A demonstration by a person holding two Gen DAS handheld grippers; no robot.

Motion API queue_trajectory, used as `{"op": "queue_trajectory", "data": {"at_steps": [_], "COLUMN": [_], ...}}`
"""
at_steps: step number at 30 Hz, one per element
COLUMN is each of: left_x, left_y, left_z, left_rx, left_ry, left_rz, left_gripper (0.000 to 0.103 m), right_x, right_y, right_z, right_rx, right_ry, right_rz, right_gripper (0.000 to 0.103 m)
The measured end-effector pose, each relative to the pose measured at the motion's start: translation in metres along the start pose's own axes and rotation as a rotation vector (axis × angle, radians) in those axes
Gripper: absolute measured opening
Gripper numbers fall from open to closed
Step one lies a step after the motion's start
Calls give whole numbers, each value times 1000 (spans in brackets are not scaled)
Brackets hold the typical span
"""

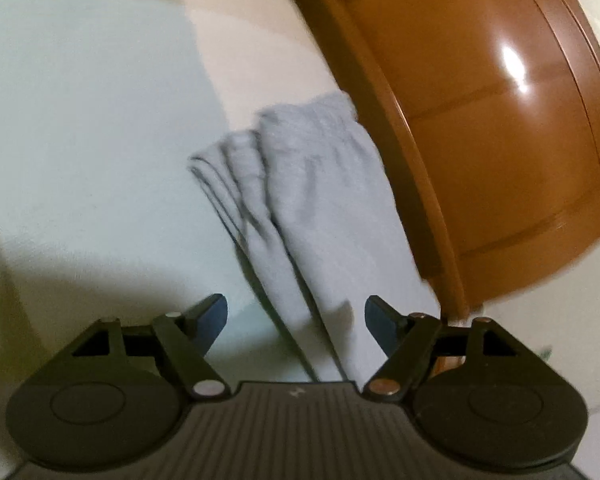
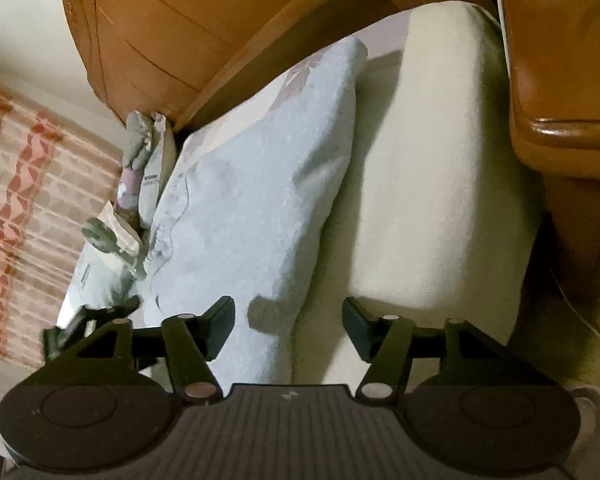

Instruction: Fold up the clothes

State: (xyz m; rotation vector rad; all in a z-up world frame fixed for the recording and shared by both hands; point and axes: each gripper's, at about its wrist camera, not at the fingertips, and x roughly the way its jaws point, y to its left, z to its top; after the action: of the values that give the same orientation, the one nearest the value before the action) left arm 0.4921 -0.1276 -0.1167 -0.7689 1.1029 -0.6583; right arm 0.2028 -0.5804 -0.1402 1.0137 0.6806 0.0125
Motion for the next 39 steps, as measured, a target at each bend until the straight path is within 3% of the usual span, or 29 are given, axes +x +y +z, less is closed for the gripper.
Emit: {"op": "queue_trajectory", "data": {"at_steps": [4, 9, 12, 14, 17, 21, 24, 25, 27, 29, 33, 35, 39], "left_x": [9, 23, 21, 17, 11, 10, -9, -8, -5, 5, 29, 33, 31], "left_y": [11, 1, -1, 0, 5, 3, 1, 4, 12, 15, 6, 0, 6], "left_z": [21, 35, 24, 13, 2, 12, 33, 39, 51, 61, 79, 81, 83], "left_rx": [-65, -20, -7, -16, -72, -113, -31, -29, -28, -32, 44, 95, 94], "left_ry": [-104, -136, -153, -124, -119, -107, -180, -179, -172, -160, -73, -33, 57], "left_rz": [-34, 2, -2, -22, -59, -1, 102, 105, 106, 48, 13, 24, -44], "left_gripper": [77, 77, 78, 78, 79, 78, 80, 82, 85, 89, 99, 99, 99], "right_x": [4, 8, 13, 12, 18, 26, 24, 24, 21, 21, 20, 20, 17], "right_y": [2, 8, 17, 21, 23, 27, 28, 27, 22, 20, 19, 19, 19], "right_z": [0, -4, -10, -17, -24, -18, -20, -20, -21, -21, -22, -23, -24], "right_rx": [7, 2, -8, -20, -35, -8, -25, -24, -6, 7, 4, -3, -20], "right_ry": [-5, -17, -12, 19, 40, 19, 14, 10, 5, 2, -6, -8, -7], "right_rz": [7, 12, 16, 41, 67, 82, 82, 87, 98, 105, 107, 105, 105], "right_gripper": [69, 77, 77, 77, 77, 77, 76, 76, 77, 77, 77, 77, 77]}}
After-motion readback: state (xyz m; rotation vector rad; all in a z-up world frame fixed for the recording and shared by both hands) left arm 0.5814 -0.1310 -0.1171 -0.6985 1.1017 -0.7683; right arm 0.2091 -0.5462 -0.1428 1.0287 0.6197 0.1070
